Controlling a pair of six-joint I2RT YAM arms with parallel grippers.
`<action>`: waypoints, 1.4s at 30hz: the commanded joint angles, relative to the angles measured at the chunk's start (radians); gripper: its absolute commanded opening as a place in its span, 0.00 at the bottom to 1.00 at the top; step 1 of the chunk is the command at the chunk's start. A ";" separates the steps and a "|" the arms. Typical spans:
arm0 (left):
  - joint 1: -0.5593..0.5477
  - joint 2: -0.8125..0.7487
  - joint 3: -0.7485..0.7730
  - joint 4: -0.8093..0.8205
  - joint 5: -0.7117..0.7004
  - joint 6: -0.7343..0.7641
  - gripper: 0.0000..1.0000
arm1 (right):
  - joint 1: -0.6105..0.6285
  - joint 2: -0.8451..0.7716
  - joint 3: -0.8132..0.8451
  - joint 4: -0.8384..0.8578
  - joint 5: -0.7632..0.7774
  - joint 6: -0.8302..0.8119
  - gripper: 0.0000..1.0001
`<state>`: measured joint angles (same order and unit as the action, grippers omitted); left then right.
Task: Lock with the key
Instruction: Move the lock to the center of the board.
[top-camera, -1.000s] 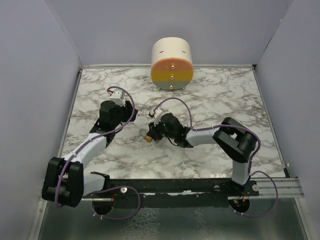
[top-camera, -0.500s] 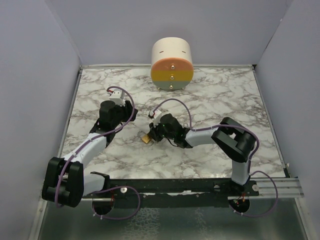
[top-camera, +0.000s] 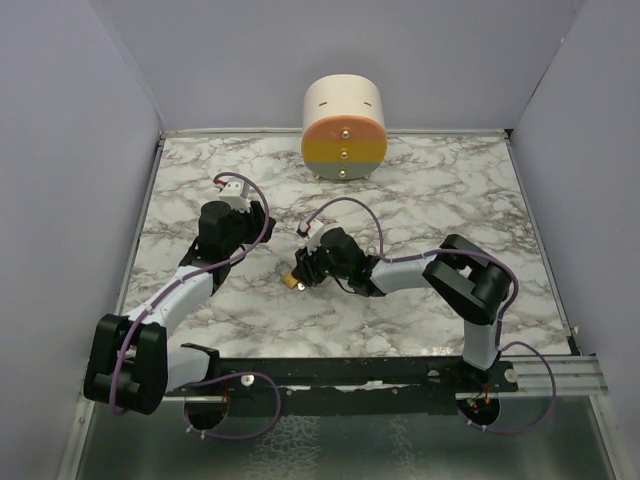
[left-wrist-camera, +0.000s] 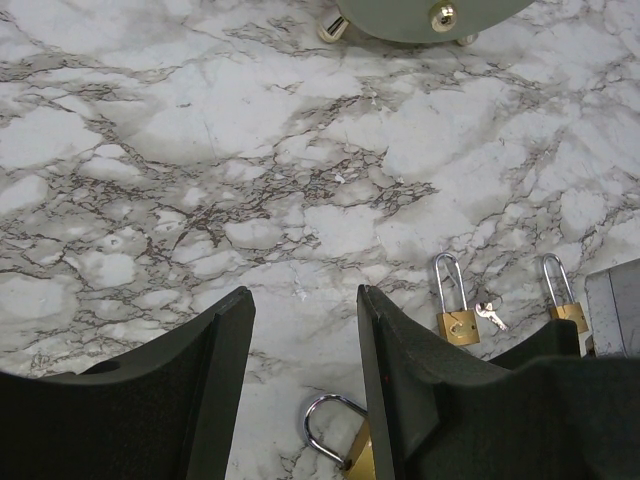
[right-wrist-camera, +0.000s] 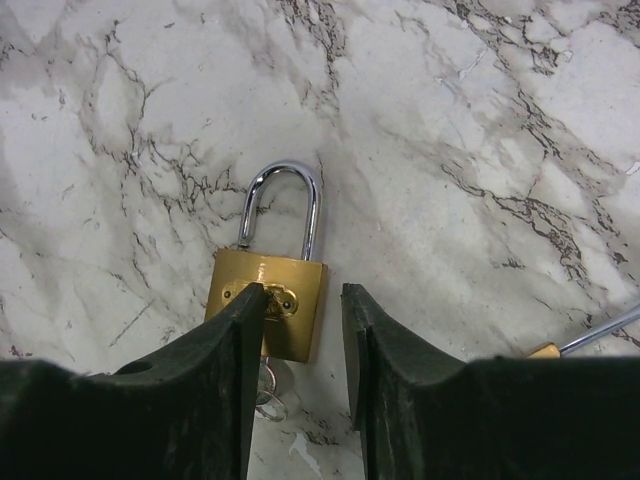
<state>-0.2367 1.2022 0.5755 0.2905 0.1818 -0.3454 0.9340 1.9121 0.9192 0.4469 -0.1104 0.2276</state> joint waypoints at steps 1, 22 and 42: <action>0.007 -0.021 -0.008 0.018 -0.011 0.002 0.49 | 0.008 0.032 0.000 -0.085 -0.051 0.004 0.37; 0.007 -0.047 -0.009 0.016 -0.021 -0.006 0.49 | 0.008 0.146 0.222 -0.186 0.041 -0.041 0.35; 0.007 -0.178 -0.011 -0.075 -0.261 -0.033 0.50 | 0.008 0.088 0.277 -0.157 0.068 -0.101 0.41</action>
<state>-0.2363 1.0607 0.5587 0.2512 0.0013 -0.3733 0.9363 2.0212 1.1522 0.2981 -0.0643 0.1661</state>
